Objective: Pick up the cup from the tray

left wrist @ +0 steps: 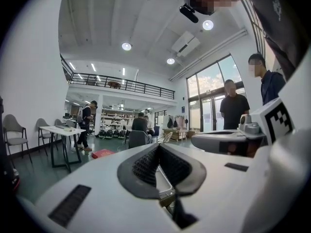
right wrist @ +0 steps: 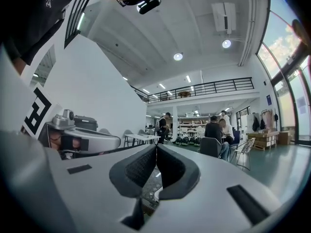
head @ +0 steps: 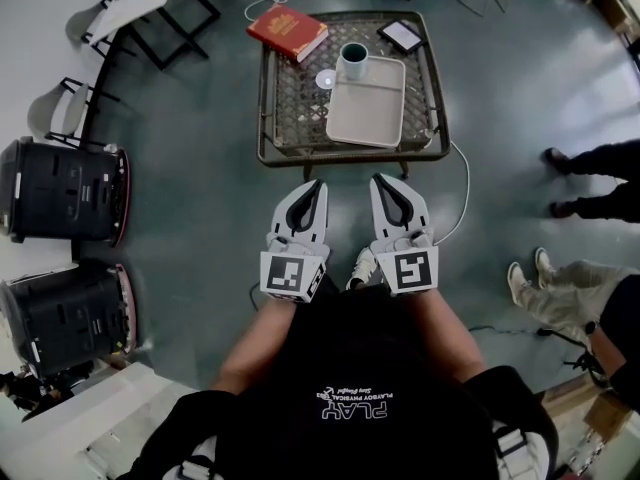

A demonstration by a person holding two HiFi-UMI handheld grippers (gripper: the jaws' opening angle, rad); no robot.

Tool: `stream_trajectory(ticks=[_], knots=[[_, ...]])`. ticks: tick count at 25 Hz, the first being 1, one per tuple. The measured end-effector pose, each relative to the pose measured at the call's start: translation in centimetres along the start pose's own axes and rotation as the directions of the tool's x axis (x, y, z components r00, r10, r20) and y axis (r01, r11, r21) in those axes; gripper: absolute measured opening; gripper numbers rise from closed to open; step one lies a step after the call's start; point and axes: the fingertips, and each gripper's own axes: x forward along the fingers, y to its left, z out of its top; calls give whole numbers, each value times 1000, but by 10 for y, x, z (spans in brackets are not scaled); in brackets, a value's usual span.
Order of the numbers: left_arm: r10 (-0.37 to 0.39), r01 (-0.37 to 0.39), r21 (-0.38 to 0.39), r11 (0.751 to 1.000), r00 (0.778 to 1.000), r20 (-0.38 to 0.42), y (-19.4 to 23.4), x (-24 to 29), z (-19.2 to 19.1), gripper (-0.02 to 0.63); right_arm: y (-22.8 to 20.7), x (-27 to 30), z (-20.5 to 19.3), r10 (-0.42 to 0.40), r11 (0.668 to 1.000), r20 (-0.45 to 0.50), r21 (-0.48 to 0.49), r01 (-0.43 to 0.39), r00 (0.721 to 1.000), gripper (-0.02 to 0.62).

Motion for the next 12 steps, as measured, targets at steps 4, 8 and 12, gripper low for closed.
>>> stream_trajectory(ticks=[4,8,12], knots=[[14,-14,2,1000,1000,-2,-5,7,1,8,-11,0,0,-1,1000,5,7,1,1000,9],[20,-19,10,1000,1000,-4,0,16,0,8,-14,6,-3,0,1000,4,14,0,1000,9],[21,-22,9,1000,1000,4,8,28,-1,8,-16,20,-8,19,1000,-5,8,-19,1000,9]])
